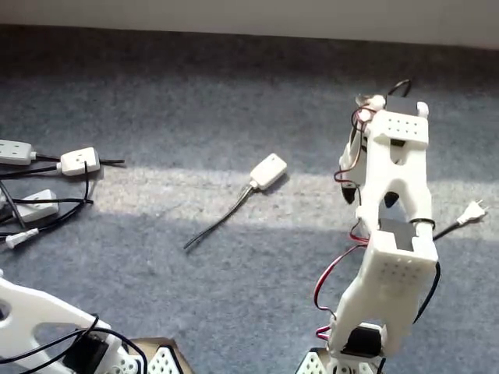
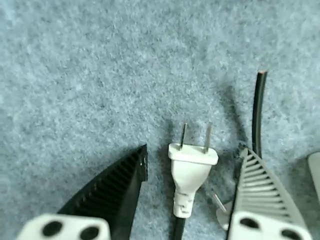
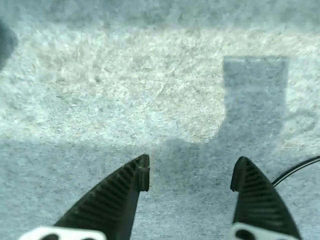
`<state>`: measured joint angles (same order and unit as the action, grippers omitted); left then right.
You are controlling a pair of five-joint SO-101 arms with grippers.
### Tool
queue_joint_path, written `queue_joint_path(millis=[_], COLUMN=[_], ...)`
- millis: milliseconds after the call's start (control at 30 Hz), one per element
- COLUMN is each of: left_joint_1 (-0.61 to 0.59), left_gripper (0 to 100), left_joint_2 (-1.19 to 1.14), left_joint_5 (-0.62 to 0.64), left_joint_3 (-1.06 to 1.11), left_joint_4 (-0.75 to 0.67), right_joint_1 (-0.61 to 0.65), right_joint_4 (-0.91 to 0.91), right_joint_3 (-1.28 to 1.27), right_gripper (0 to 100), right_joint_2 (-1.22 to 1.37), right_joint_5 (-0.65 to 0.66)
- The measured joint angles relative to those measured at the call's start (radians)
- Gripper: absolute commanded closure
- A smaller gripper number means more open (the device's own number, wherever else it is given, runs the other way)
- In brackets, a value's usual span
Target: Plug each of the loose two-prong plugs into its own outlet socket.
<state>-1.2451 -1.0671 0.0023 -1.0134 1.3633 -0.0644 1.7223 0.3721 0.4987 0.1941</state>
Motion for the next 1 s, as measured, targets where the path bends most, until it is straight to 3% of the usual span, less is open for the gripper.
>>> queue_joint_path(millis=[133, 300, 733, 1000], left_joint_1=[0.0, 0.003, 0.009, -0.002], left_gripper=[74, 85, 85, 85], left_joint_2=[-0.014, -0.014, -0.014, -0.034], left_joint_5=[-0.012, -0.018, -0.216, -0.241], left_joint_3=[-0.012, -0.014, -0.04, -0.259], left_joint_4=[0.0, 0.0, 0.133, 0.272], right_joint_1=[0.0, 0.0, 0.0, 0.0], right_joint_4=[-0.005, -0.005, -0.005, -0.005], right_joint_3=[-0.012, -0.012, -0.012, -0.012], right_gripper=[73.1, 73.1, 73.1, 73.1], right_joint_2=[0.0, 0.0, 0.0, 0.0], right_joint_5=[0.0, 0.0, 0.0, 0.0])
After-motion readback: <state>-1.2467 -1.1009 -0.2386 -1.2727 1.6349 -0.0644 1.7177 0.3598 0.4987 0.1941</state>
